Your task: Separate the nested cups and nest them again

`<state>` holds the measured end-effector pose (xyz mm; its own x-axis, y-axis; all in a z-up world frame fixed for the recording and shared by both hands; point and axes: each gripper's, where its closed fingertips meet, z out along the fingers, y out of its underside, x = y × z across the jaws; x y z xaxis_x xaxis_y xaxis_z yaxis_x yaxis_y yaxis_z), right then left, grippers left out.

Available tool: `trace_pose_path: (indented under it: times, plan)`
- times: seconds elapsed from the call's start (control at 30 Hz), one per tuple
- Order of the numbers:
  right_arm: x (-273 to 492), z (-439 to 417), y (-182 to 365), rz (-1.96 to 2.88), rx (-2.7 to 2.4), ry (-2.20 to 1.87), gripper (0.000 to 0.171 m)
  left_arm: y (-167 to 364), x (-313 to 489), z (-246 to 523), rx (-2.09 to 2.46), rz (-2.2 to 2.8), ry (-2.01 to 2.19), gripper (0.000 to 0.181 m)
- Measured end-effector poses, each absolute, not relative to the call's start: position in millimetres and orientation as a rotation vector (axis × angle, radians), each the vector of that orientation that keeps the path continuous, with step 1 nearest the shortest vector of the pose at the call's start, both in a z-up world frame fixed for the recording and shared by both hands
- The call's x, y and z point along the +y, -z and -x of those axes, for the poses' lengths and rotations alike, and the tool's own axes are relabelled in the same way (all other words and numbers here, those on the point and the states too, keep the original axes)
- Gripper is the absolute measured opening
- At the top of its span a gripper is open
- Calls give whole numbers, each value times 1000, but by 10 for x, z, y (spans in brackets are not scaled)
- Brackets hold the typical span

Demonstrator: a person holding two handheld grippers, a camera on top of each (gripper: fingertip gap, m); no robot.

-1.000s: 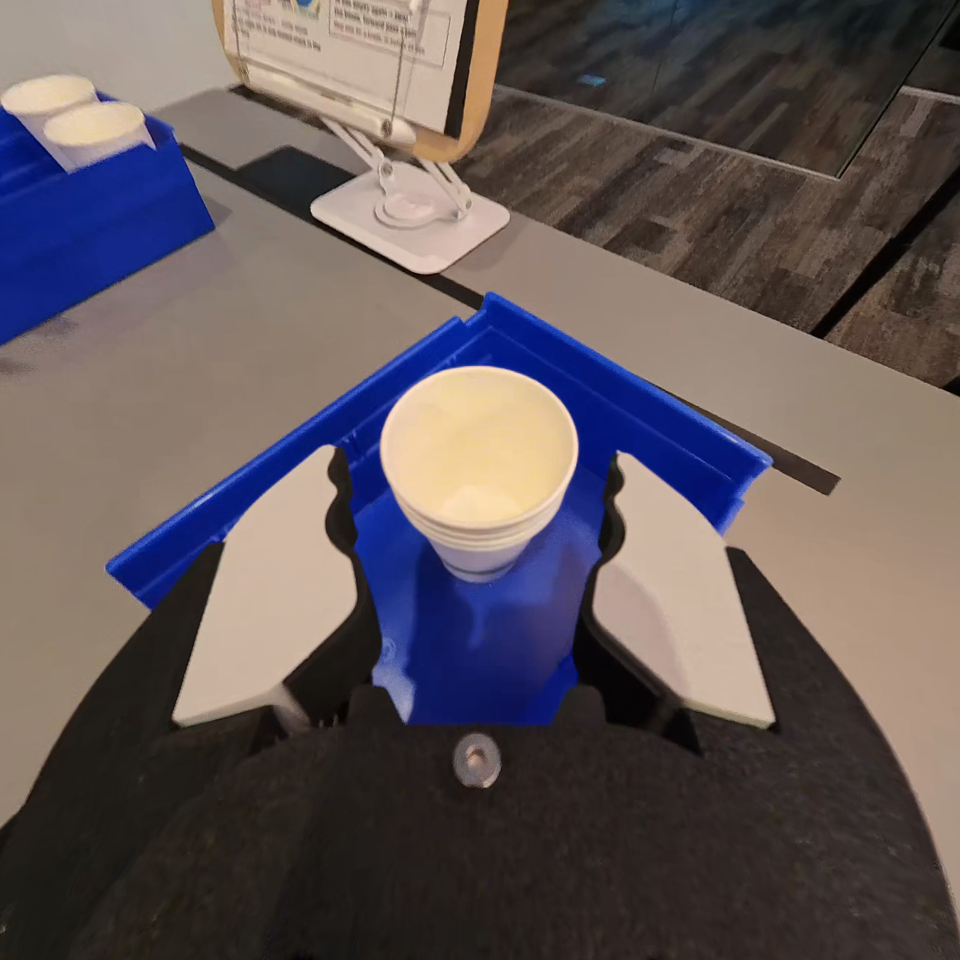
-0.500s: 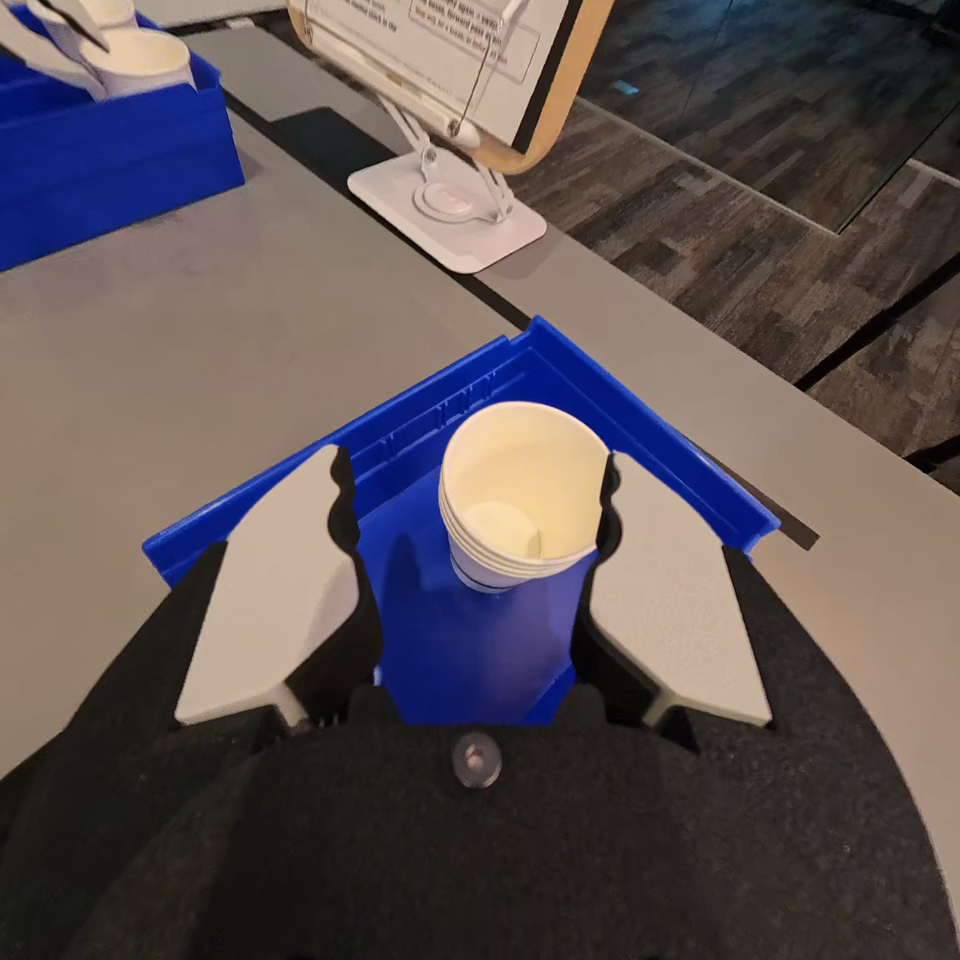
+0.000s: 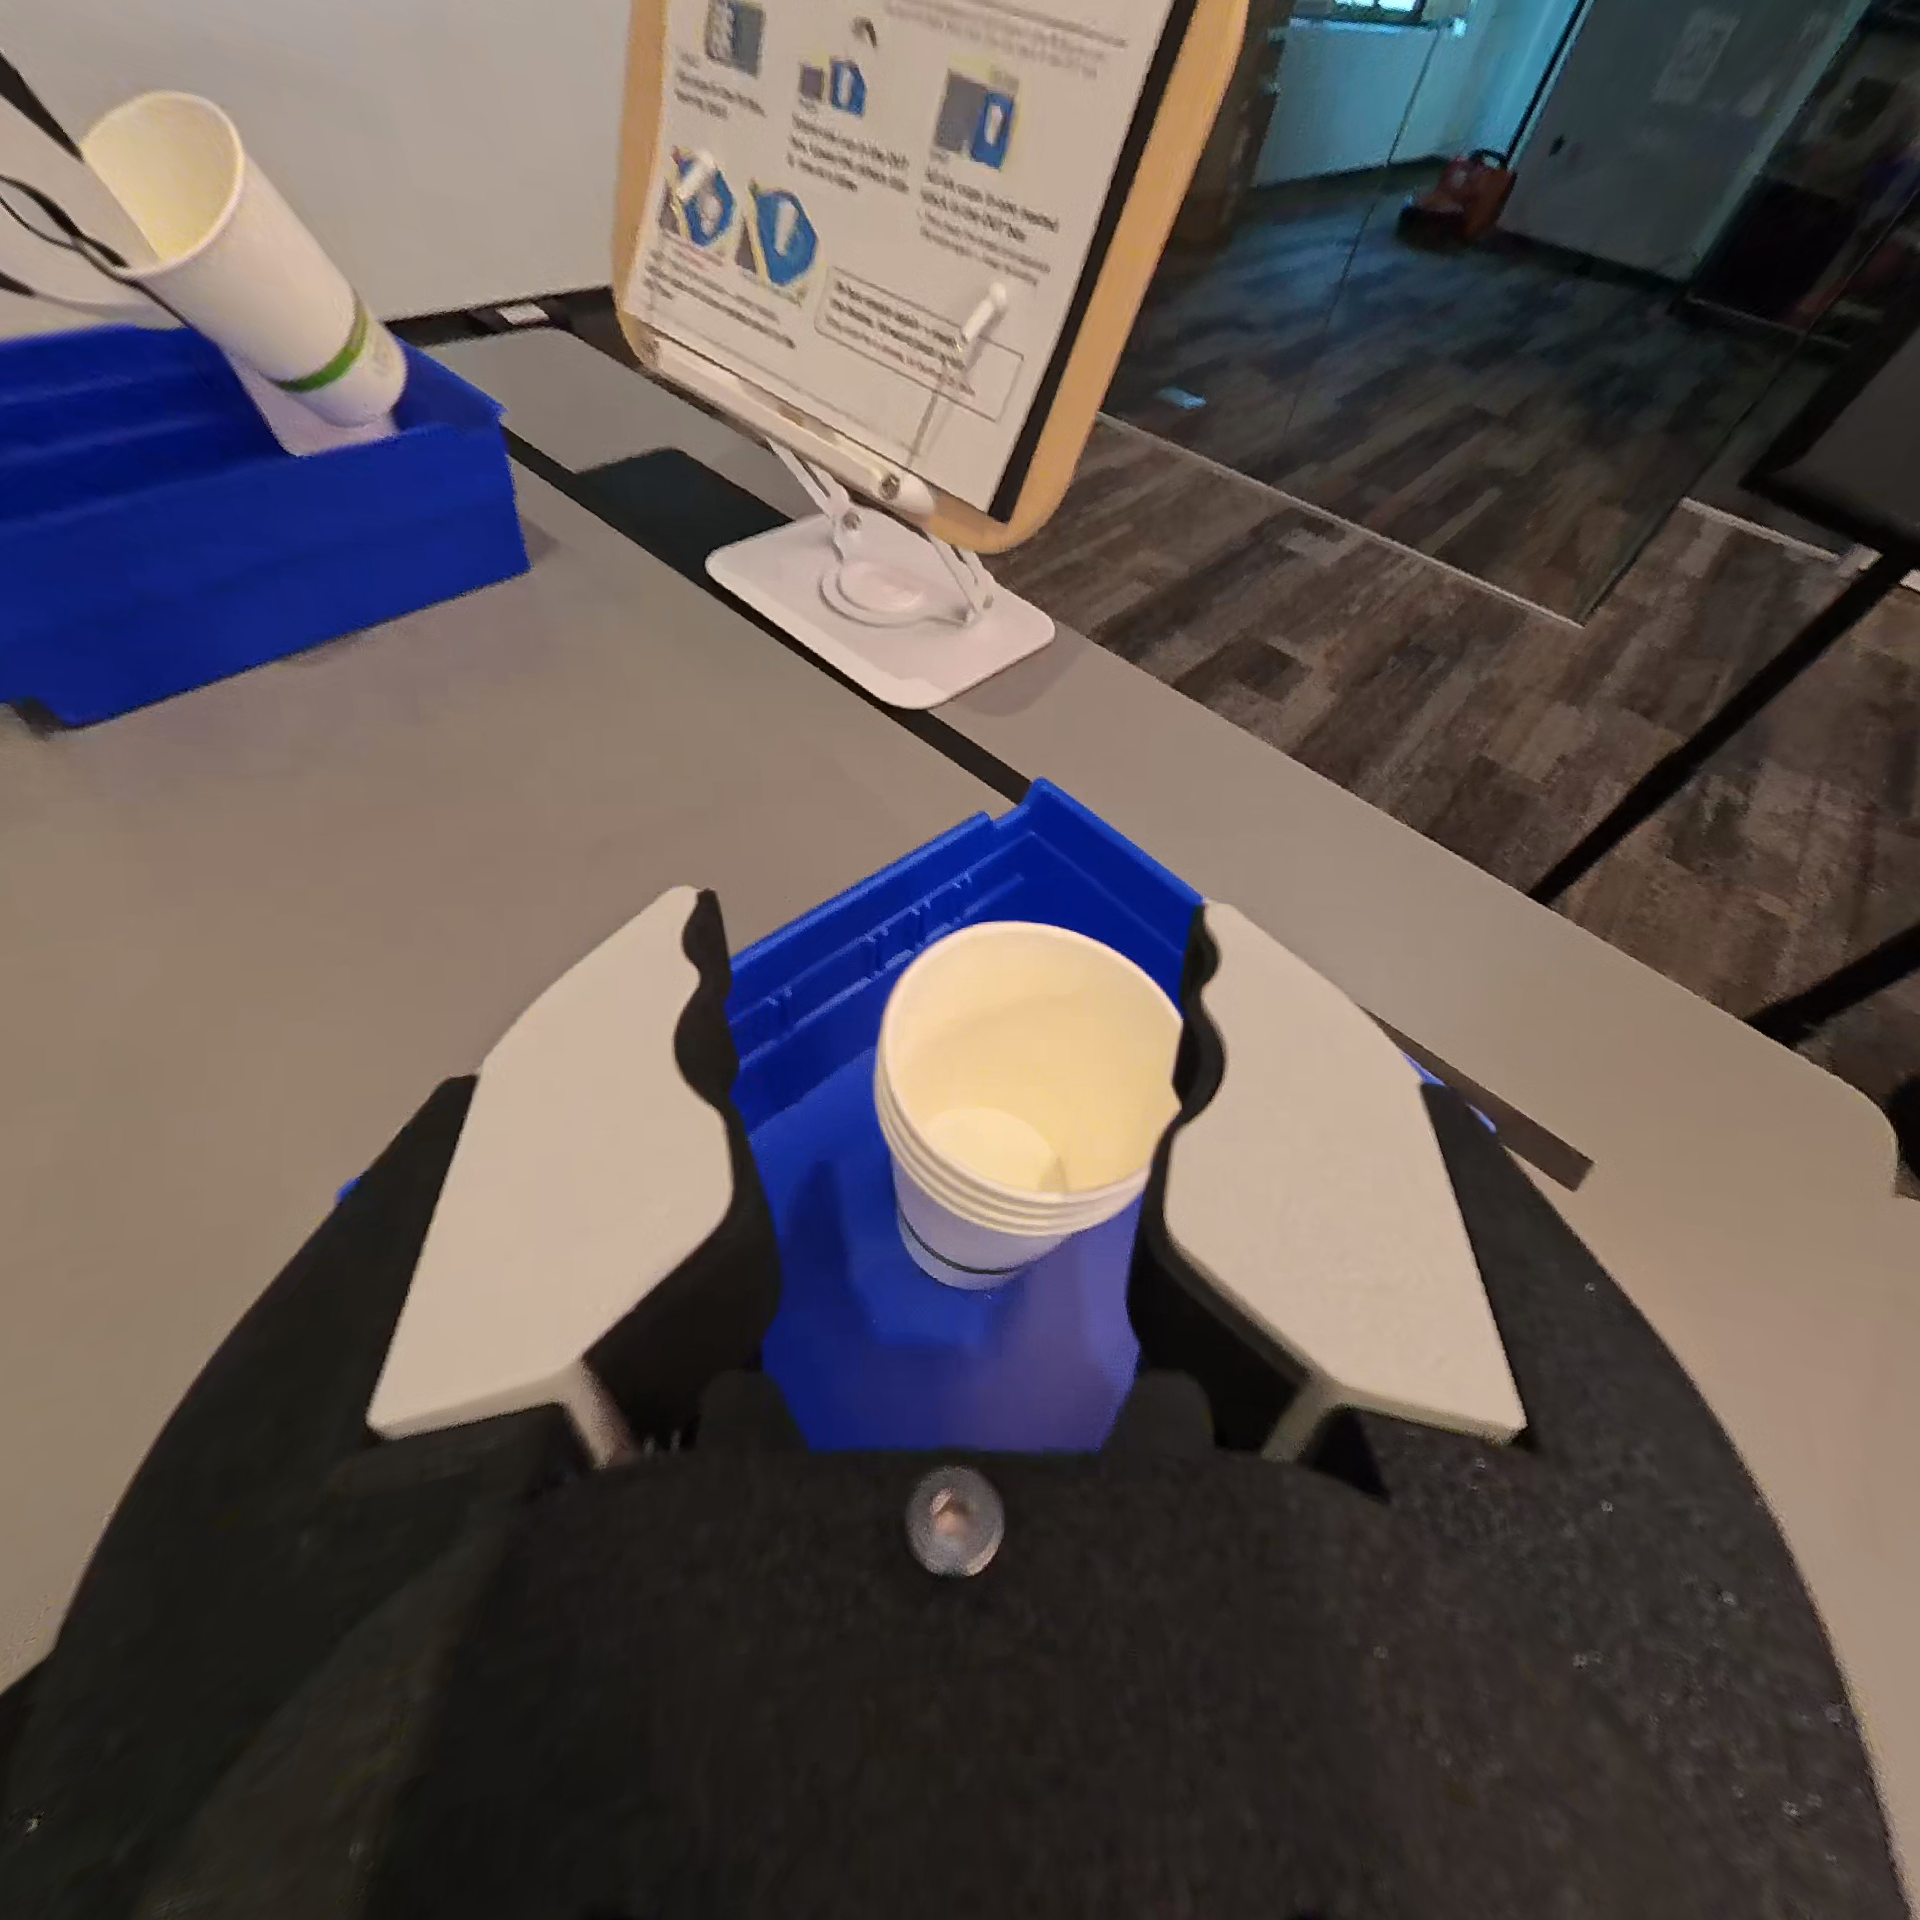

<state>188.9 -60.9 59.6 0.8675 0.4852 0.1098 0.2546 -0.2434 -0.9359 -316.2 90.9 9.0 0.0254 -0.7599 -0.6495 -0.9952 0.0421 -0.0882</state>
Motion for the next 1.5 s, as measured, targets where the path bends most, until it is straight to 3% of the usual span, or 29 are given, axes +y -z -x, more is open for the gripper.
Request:
trace_pose_path:
  times: [0.13, 0.27, 0.47, 0.77, 1.07, 1.27, 1.4, 1.5]
  plan:
    - [-682, -1582, -766, 1773, -654, -264, 82, -587, 436, 2832, 1809, 1595, -398, 0]
    - [-737, -887, -1074, 1597, -804, -354, 65, -734, -261, 2181, 1956, 1363, -62, 0]
    - [-861, 352, -963, 1500, -1081, -514, 84, -631, -882, 1552, 2102, 1157, 136, 0]
    - [-989, 1011, -523, 1525, -1303, -571, 88, -401, -1271, 1164, 2278, 1019, 200, 0]
    - [-990, 993, -380, 1554, -1370, -573, 84, -354, -1335, 1052, 2288, 999, 207, 3]
    - [-880, 787, -498, 1555, -1288, -557, 83, -777, -1192, 1035, 1998, 1051, 252, 48]
    - [-611, -77, -845, 1586, -1006, -394, 84, -1184, -1103, 1199, 1721, 1095, 331, 51]
    - [-446, -1095, -1160, 1547, -560, -414, 82, -1097, -1001, 1351, 1665, 1183, 296, 46]
